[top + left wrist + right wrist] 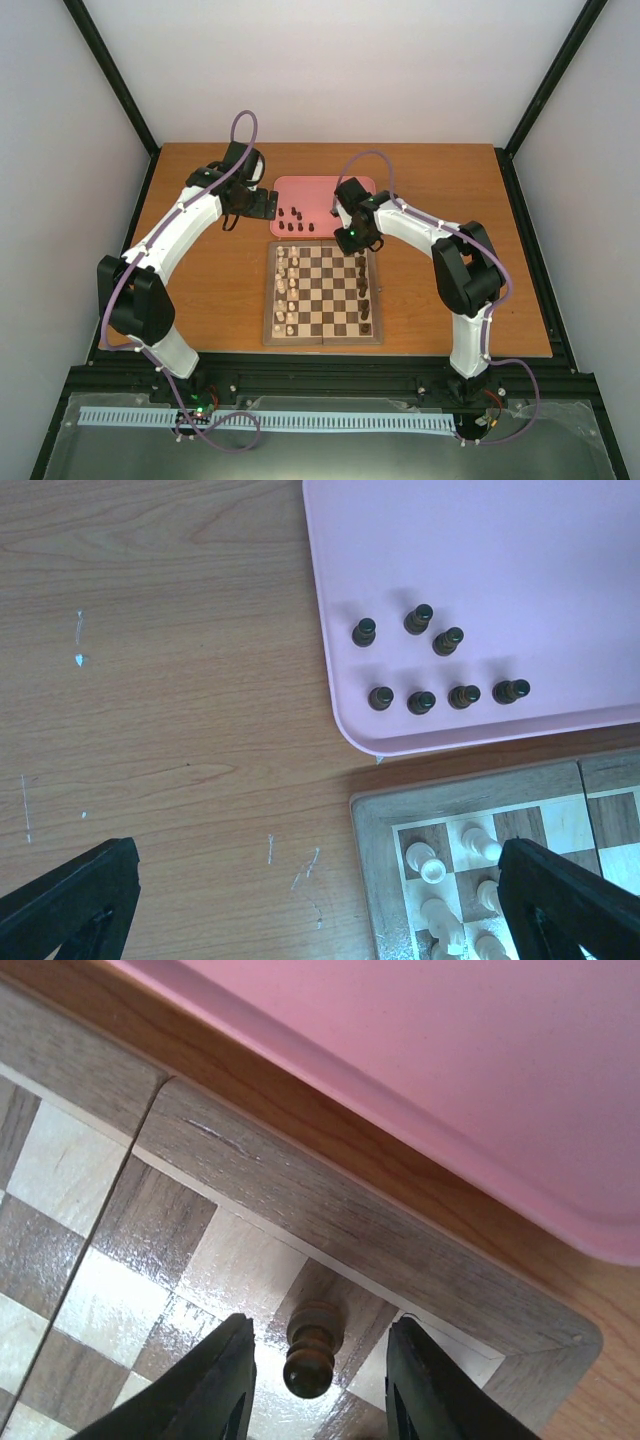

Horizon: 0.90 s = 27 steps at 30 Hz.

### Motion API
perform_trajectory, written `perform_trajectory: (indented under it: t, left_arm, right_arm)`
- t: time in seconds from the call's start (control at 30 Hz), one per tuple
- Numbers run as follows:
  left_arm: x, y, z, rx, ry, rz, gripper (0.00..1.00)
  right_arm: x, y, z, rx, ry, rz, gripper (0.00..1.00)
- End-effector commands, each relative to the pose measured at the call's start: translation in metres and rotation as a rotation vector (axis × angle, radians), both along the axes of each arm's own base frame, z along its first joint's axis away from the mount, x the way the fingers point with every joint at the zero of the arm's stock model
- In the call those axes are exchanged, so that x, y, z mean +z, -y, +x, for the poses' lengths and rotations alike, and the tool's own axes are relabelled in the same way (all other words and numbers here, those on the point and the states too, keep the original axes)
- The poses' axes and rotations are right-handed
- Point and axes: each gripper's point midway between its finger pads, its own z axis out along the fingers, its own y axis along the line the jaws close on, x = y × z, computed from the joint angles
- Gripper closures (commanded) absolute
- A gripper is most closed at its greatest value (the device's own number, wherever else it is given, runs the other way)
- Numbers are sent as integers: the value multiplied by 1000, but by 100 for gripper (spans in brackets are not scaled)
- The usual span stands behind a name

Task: Set up the chess pieces on the board
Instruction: Place the chess piece on the chessboard.

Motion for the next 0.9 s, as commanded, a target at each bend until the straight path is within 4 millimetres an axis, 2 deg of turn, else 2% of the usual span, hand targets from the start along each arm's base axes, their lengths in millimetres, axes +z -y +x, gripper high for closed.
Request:
perform_trajectory:
  t: [0.0, 0.23, 0.37, 0.47, 0.63, 0.87]
  left_arm:
    - [14, 5, 1, -11, 40, -23, 0]
    - [14, 6, 1, -13, 39, -28, 0]
    - [15, 5, 0, -14, 42, -28, 0]
    - [14, 6, 0, -13, 41, -30, 0]
    - [15, 7, 0, -14, 42, -35, 0]
    - [16, 5, -1, -12, 42, -31, 0]
  right_arm:
    - [14, -2, 9, -1, 36, 14, 60]
    - [48, -20, 19, 18, 73, 91, 57]
    - [59, -28, 22, 31, 82, 124, 57]
    - [59, -34, 27, 37, 73, 128, 57]
    - [57, -58, 43, 60, 63, 168, 57]
    - [32, -93, 58, 90, 32, 184, 58]
